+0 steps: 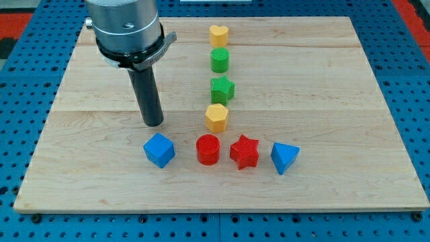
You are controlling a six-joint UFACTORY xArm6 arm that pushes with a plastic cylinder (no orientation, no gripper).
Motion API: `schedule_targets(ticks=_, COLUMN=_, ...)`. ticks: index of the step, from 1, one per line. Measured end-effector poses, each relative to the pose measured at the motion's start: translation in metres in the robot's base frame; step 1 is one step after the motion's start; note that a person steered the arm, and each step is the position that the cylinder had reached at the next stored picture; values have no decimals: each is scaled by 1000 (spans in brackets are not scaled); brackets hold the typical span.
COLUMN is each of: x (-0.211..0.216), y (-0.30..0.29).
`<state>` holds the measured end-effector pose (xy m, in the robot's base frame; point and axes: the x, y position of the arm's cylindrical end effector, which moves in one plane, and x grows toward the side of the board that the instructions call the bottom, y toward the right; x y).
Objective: Move your arm towards the top
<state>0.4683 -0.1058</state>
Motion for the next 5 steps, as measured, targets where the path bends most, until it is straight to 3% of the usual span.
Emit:
schedule_targets(ticks=3, x=-11, y=-7)
schedule_targets(ticks=5, x=-93, y=-13)
